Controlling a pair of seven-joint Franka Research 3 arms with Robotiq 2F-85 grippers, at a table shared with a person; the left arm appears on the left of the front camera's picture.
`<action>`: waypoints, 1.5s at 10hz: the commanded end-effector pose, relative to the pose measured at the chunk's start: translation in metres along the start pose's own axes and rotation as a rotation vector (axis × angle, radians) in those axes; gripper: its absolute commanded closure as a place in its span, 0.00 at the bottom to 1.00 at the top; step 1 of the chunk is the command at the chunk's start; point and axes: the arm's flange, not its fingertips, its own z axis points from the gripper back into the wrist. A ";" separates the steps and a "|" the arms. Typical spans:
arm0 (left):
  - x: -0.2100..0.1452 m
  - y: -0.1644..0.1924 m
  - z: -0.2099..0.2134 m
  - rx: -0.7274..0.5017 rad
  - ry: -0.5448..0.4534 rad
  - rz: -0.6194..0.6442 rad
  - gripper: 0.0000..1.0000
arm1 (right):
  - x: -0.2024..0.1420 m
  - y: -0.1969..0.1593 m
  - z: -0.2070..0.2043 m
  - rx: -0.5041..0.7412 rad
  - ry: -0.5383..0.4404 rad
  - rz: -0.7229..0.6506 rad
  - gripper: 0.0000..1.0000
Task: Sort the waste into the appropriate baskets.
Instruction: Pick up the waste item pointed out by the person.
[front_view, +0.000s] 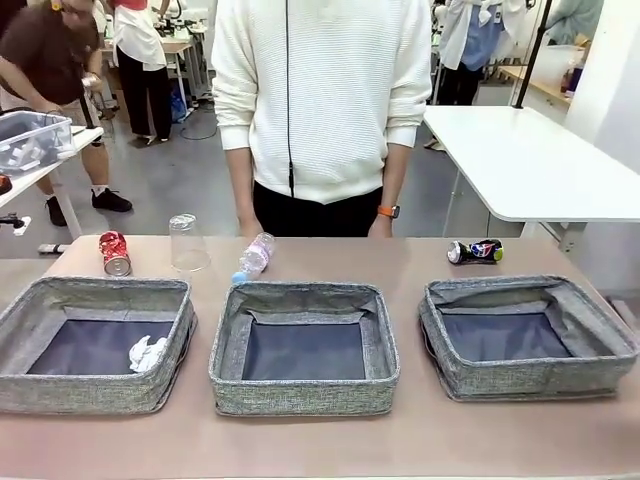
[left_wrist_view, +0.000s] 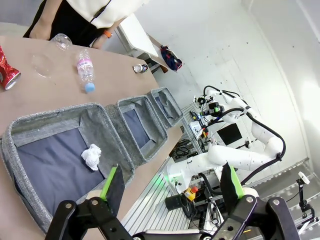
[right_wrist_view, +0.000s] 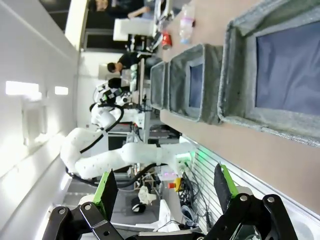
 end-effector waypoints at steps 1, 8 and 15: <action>0.002 -0.003 -0.001 -0.014 -0.011 -0.021 0.00 | 0.002 0.002 0.003 -0.003 -0.011 -0.011 0.00; 0.002 -0.003 -0.001 -0.014 -0.011 -0.021 0.00 | 0.002 0.002 0.003 -0.003 -0.011 -0.011 0.00; 0.002 -0.003 -0.001 -0.014 -0.011 -0.021 0.00 | 0.002 0.002 0.003 -0.003 -0.011 -0.011 0.00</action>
